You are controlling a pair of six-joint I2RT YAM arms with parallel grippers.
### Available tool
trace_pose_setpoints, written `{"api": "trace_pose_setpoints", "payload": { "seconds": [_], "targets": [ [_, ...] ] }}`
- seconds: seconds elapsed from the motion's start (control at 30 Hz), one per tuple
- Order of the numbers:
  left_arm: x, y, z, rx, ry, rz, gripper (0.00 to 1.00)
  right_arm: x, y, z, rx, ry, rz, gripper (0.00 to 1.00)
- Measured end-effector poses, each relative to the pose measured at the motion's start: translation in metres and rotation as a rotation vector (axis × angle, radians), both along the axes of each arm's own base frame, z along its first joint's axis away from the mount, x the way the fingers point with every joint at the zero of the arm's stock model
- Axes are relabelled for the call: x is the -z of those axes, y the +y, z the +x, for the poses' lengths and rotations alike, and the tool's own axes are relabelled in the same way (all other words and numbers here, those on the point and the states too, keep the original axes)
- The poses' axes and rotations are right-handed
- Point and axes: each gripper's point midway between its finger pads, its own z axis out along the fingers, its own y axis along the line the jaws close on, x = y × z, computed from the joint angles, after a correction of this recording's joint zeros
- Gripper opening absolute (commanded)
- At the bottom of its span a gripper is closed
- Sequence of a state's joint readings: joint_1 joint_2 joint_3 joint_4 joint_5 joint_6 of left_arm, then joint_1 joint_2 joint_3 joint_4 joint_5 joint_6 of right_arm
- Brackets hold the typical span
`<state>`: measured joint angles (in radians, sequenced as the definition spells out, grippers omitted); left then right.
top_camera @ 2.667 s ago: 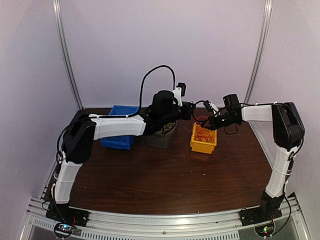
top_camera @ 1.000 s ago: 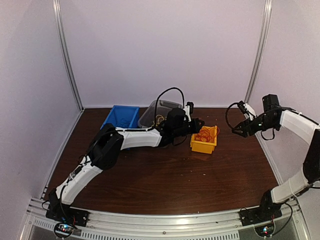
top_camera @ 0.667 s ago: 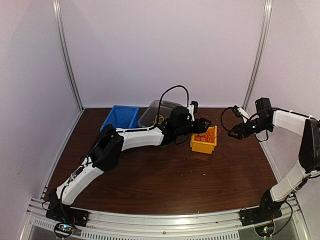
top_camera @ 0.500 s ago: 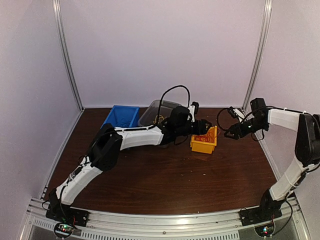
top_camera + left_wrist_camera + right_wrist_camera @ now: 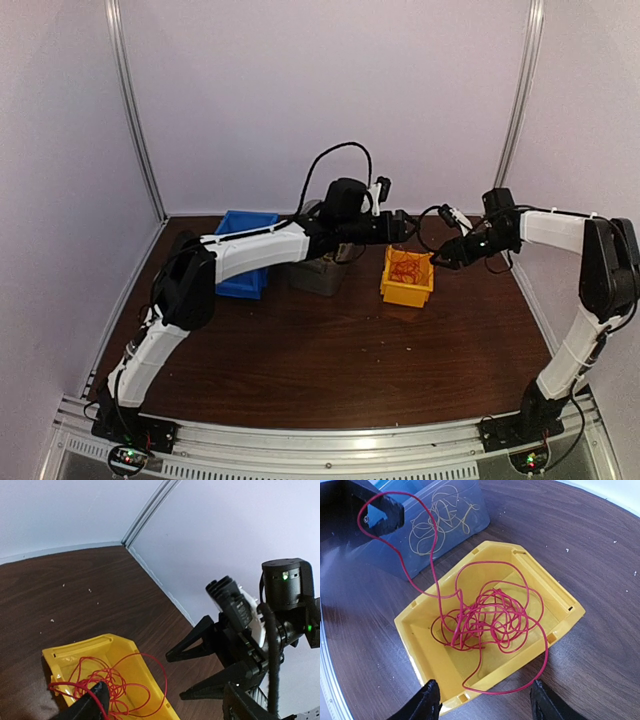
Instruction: Untangle the cables
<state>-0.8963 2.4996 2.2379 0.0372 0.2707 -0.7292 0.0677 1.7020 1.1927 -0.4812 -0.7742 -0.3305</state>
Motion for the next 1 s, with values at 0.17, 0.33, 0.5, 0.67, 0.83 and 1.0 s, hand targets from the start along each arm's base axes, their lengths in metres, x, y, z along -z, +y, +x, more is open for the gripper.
{"api": "trace_pose_setpoints", "payload": {
  "seconds": [0.17,0.33,0.5,0.67,0.83,1.0],
  "targets": [
    [0.027,0.009,-0.007,0.035,0.113,0.095,0.78,-0.004,-0.003,0.000,0.005,0.006,0.038,0.63],
    [0.032,0.005,-0.016,0.097,0.170,0.097,0.77,-0.009,-0.026,0.006,0.057,0.012,0.081,0.64],
    [0.028,-0.010,-0.028,0.142,0.163,0.083,0.78,-0.013,-0.029,0.004,0.056,0.026,0.105,0.66],
    [0.042,-0.004,-0.030,0.078,0.097,0.227,0.76,-0.019,-0.024,0.002,0.036,0.021,0.128,0.67],
    [0.073,0.013,-0.038,0.126,0.124,0.355,0.73,-0.020,-0.022,0.001,0.031,0.023,0.134,0.67],
    [0.081,0.017,-0.049,0.188,0.090,0.416,0.77,-0.020,-0.014,-0.001,0.014,0.024,0.134,0.67]
  ]
}}
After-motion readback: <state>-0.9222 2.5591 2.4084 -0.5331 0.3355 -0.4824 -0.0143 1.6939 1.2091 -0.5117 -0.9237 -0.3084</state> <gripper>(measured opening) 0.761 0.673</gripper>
